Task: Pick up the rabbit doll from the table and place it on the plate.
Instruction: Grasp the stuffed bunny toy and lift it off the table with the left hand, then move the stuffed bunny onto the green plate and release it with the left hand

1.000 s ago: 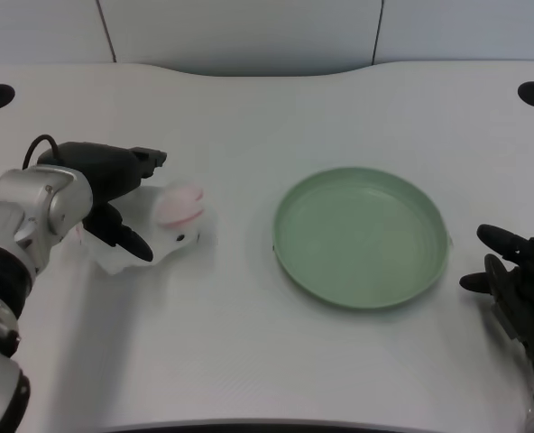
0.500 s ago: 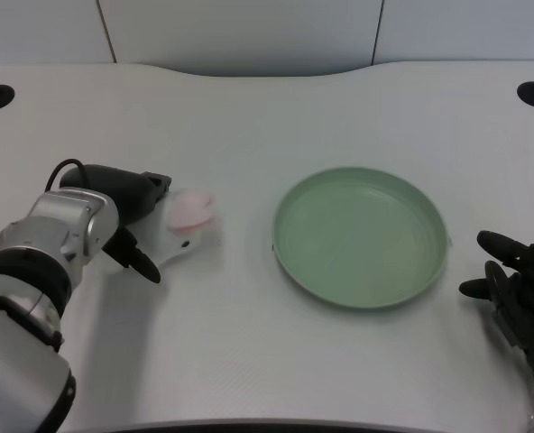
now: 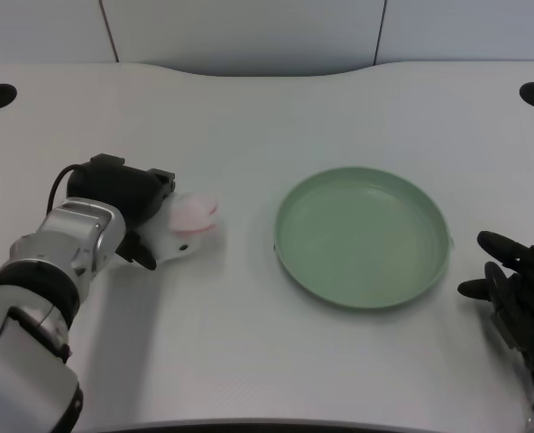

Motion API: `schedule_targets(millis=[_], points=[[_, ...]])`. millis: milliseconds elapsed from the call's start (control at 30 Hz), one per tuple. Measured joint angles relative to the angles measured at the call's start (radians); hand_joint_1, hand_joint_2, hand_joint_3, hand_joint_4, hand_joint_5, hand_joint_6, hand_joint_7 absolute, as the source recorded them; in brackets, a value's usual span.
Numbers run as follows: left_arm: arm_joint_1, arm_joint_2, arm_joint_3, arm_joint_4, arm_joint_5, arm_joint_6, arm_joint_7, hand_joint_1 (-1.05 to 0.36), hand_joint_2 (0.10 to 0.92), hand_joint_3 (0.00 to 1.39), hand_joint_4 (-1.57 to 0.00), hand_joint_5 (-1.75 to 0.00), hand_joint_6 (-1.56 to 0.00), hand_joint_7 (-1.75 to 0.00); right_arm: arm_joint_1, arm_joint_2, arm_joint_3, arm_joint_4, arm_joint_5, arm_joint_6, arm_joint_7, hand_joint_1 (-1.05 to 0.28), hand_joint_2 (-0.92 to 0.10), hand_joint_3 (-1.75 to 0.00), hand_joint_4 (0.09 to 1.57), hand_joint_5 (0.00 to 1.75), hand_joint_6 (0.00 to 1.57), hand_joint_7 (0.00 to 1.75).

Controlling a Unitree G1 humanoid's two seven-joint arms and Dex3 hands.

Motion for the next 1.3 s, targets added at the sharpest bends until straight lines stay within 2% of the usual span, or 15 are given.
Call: schedule_targets(millis=[100,233,267,333,567,600,667,733,767,900,1000,1033,1133,1200,1300], points=[[0.005,0.003,0.000,0.002,0.000,-0.007,0.010,-0.38,0.795,0.01,-0.40,-1.29,-0.41,-0.98,0.003,0.000,-0.002,-0.005,0.003,0.000,0.000,-0.37,-0.92,-0.35,0.81,1.03,0.84,0.34],[0.004,0.015,0.008,0.005,-0.011,-0.014,0.000,-0.46,0.818,0.00,-0.49,-1.19,-0.56,-0.86,0.008,0.000,-0.002,-0.006,0.003,0.000,-0.003,-0.38,-0.92,-0.34,0.79,1.03,0.85,0.34],[0.004,0.018,0.015,0.006,-0.018,-0.016,-0.001,-0.47,0.814,0.00,-0.49,-1.23,-0.56,-0.96,0.008,0.000,-0.002,-0.006,0.003,0.000,-0.006,-0.38,-0.92,-0.33,0.78,1.03,0.85,0.34],[0.004,0.024,0.029,0.007,-0.034,-0.023,-0.002,-0.44,0.821,0.01,-0.50,-1.50,-0.54,-1.37,0.008,0.000,0.000,-0.006,-0.004,0.000,-0.021,-0.37,-0.92,-0.33,0.78,1.03,0.84,0.34],[0.005,0.028,0.089,0.010,-0.086,-0.023,-0.004,-0.29,0.914,0.07,-0.48,-1.15,-0.68,-0.79,0.010,0.000,0.005,-0.006,-0.005,0.000,-0.018,-0.36,-0.92,-0.35,0.79,1.05,0.83,0.33],[0.005,0.028,0.100,0.010,-0.099,-0.024,-0.004,-0.28,0.913,0.06,-0.48,-1.25,-0.69,-0.86,0.010,0.000,0.005,-0.006,-0.002,0.000,-0.013,-0.36,-0.92,-0.35,0.79,1.05,0.84,0.33],[0.005,0.028,0.118,0.007,-0.113,-0.035,-0.001,-0.26,0.913,0.04,-0.47,-1.55,-0.62,-1.24,0.010,0.001,0.004,-0.006,0.004,0.000,-0.003,-0.37,-0.92,-0.35,0.80,1.06,0.84,0.33],[0.005,0.028,0.140,0.001,-0.134,-0.062,0.001,-0.24,0.910,0.05,-0.54,-1.71,-0.59,-1.62,0.010,0.001,0.003,-0.006,0.007,0.000,0.001,-0.37,-0.92,-0.35,0.80,1.06,0.84,0.33],[0.005,0.028,0.150,-0.003,-0.147,-0.076,0.000,-0.23,0.909,0.05,-0.58,-1.73,-0.59,-1.68,0.010,0.001,0.004,-0.006,0.005,-0.001,0.000,-0.38,-0.92,-0.35,0.80,1.06,0.83,0.33],[-0.016,0.028,0.183,-0.021,-0.184,-0.128,-0.013,-0.19,0.911,0.09,-0.75,-1.75,-0.64,-1.74,0.010,0.001,0.009,-0.004,-0.010,-0.008,-0.013,-0.37,-0.92,-0.35,0.82,1.06,0.84,0.34],[-0.062,0.027,0.191,-0.041,-0.188,-0.149,-0.018,-0.16,0.901,0.09,-0.73,-1.75,-0.60,-1.75,0.010,0.001,0.010,-0.004,-0.012,-0.009,-0.020,-0.39,-0.92,-0.35,0.81,1.05,0.84,0.34],[-0.079,0.027,0.195,-0.048,-0.191,-0.155,-0.019,-0.18,0.890,0.08,-0.58,-1.74,-0.55,-1.75,0.010,0.002,0.010,-0.004,-0.012,-0.009,-0.022,-0.38,-0.92,-0.35,0.80,1.05,0.83,0.34],[-0.119,0.020,0.202,-0.068,-0.196,-0.161,-0.031,-0.16,0.894,0.07,-0.59,-1.75,-0.55,-1.75,0.010,0.002,0.013,-0.003,-0.021,-0.011,-0.036,-0.37,-0.92,-0.35,0.80,1.06,0.83,0.34],[-0.131,0.011,0.205,-0.074,-0.196,-0.175,-0.031,-0.09,0.912,0.11,-0.76,-1.75,-0.60,-1.75,0.010,0.002,0.014,-0.001,-0.022,-0.016,-0.036,-0.38,-0.92,-0.35,0.80,1.06,0.83,0.34],[-0.146,-0.013,0.204,-0.082,-0.196,-0.196,-0.031,-0.09,0.896,0.12,-0.82,-1.75,-0.64,-1.75,0.010,0.003,0.014,0.001,-0.021,-0.017,-0.035,-0.39,-0.92,-0.34,0.81,1.07,0.84,0.34]])
